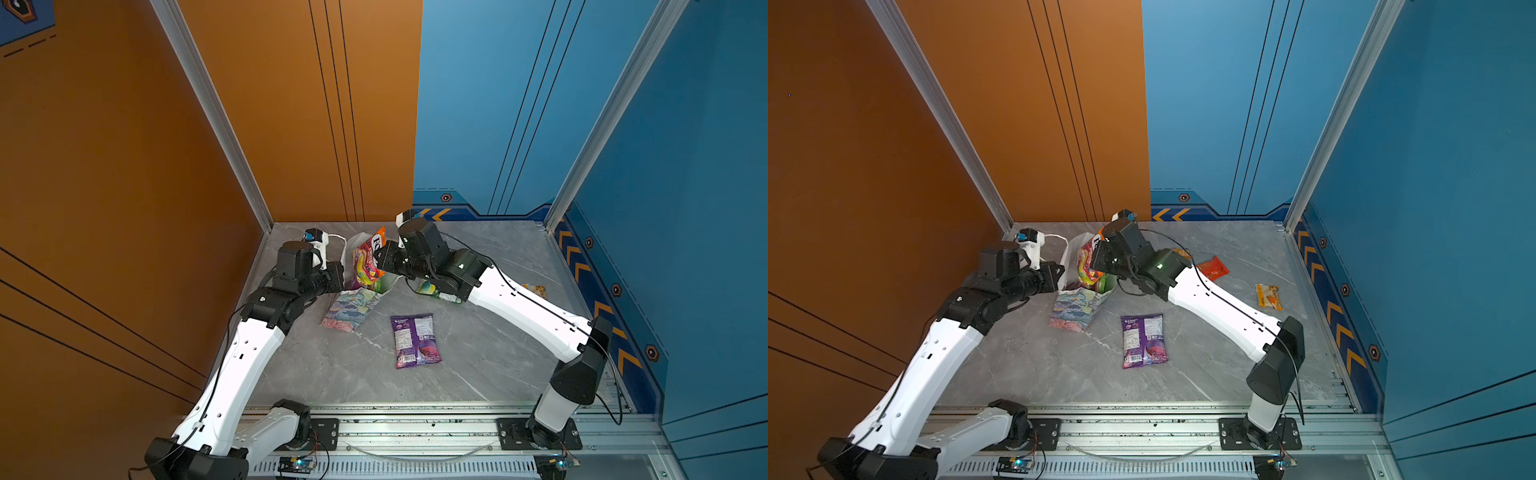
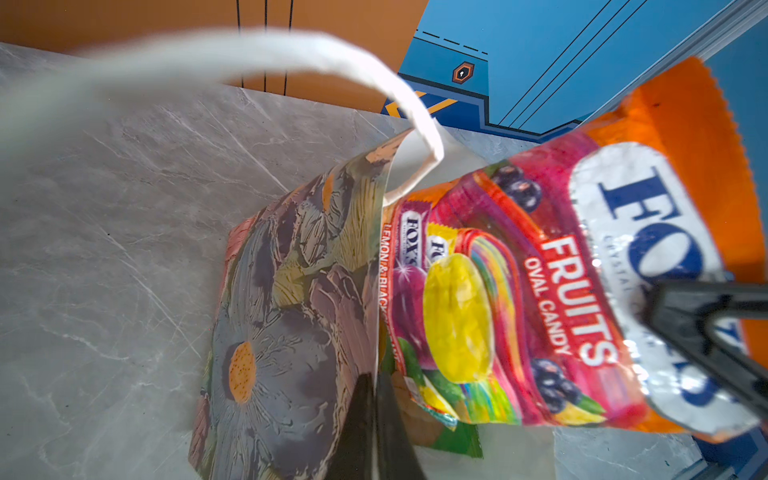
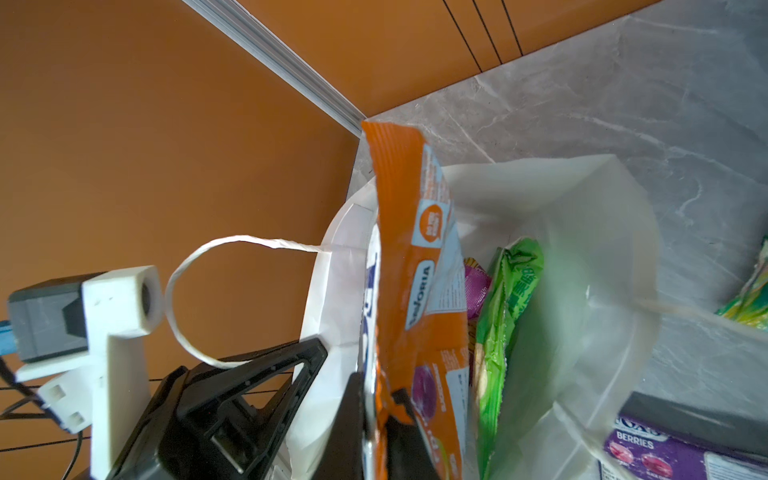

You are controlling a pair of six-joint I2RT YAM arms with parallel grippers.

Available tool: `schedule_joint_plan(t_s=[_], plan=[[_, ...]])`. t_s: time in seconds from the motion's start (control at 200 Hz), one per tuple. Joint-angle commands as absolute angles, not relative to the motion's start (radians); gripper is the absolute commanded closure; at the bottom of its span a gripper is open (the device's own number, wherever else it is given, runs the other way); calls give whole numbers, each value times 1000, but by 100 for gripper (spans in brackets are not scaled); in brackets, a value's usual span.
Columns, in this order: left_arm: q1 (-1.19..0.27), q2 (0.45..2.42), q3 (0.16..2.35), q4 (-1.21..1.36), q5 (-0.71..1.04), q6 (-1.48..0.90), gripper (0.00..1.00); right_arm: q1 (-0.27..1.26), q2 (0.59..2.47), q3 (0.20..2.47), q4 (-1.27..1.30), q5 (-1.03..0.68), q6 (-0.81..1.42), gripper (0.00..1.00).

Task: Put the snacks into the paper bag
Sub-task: 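Carry the FOX'S Fruits bag over the paper bag opening held by the left gripper, then lower the FOX'S Fruits bag into the paper bag and open the right gripper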

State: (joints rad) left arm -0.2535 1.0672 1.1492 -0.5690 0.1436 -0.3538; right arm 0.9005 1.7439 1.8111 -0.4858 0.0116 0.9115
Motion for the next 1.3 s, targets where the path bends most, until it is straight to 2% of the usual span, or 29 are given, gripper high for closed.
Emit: schedule_joint_plan(t_s=[0.0, 0.441, 1.297], plan=[[-267, 1036, 1146, -544, 175, -324, 100, 911, 1749, 1830, -406, -19, 940, 100], [-271, 1022, 1140, -530, 178, -319, 100, 937, 1853, 1869, -339, -87, 998, 100], [-267, 1023, 1141, -529, 189, -319, 100, 956, 2025, 1968, -397, -162, 975, 100]])
